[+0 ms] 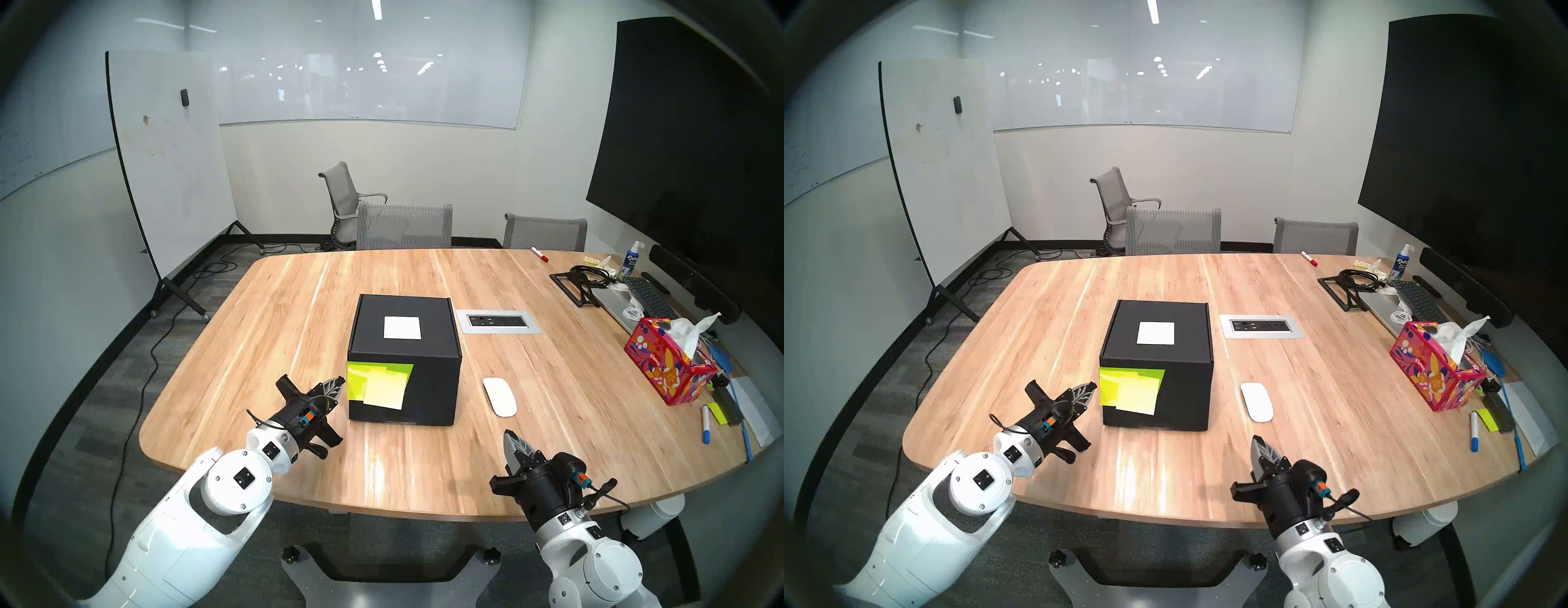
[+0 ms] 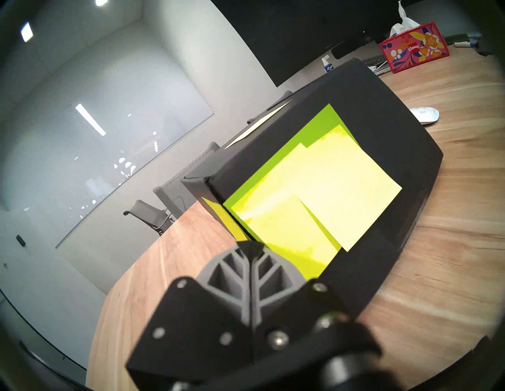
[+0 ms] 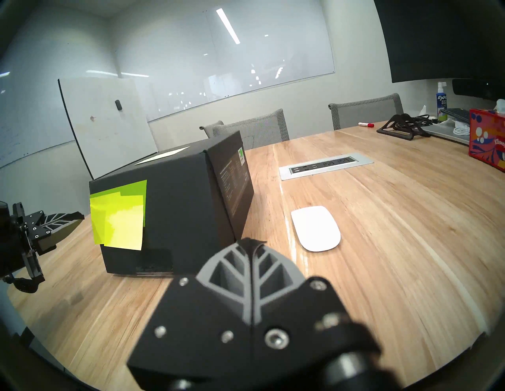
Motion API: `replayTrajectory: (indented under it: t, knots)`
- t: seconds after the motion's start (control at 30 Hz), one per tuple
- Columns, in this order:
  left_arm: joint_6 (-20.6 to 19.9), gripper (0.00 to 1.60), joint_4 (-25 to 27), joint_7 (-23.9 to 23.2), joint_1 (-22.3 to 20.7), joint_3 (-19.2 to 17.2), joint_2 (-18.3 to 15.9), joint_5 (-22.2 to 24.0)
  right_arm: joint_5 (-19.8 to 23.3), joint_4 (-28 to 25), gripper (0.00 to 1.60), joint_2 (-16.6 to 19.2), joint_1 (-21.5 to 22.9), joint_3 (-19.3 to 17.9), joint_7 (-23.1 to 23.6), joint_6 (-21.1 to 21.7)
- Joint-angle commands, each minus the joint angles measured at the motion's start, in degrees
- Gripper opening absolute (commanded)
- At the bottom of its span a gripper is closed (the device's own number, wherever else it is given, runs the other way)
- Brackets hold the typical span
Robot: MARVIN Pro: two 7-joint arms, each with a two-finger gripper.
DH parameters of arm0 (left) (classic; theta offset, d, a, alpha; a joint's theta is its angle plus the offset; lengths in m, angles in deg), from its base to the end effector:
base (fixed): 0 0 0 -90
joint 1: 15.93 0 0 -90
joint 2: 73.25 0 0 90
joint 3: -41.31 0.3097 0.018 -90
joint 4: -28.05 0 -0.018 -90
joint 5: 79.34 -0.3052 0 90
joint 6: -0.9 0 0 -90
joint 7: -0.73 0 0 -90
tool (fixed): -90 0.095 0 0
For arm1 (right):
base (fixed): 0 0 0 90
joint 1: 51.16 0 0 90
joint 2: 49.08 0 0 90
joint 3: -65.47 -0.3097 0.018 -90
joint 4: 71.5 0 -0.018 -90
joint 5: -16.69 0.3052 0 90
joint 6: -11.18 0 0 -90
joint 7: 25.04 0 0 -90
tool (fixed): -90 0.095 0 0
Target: Open the box and place the mouse inside
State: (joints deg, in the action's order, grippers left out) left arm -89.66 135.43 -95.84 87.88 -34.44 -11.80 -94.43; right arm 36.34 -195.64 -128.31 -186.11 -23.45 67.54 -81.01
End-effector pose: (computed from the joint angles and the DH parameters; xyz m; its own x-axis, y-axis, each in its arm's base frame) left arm 0.3227 0.0044 -0.3243 -0.1520 -0.6030 0.7831 -0.4236 -0.6761 -0.6029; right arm 0.1843 -0.0086 -0.3198 0.1798 -0.1989 0.9634 0.1208 -0.9675 -0.2223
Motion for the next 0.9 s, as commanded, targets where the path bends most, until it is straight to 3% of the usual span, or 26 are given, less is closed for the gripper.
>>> replayTrajectory:
  t: [0.0, 0.87]
  knots:
    - [0.15, 0.00, -0.77, 0.96, -1.94, -0.05, 1.04, -0.42, -0.05, -1.55, 0.00, -0.20, -0.18, 0.13, 0.19, -1.10]
    - [3.26, 0.00, -4.48, 1.11, -3.94, 0.52, 0.84, -1.74, -0.79, -1.04, 0.00, -1.05, -0.78, 0.15, 0.12, -3.15]
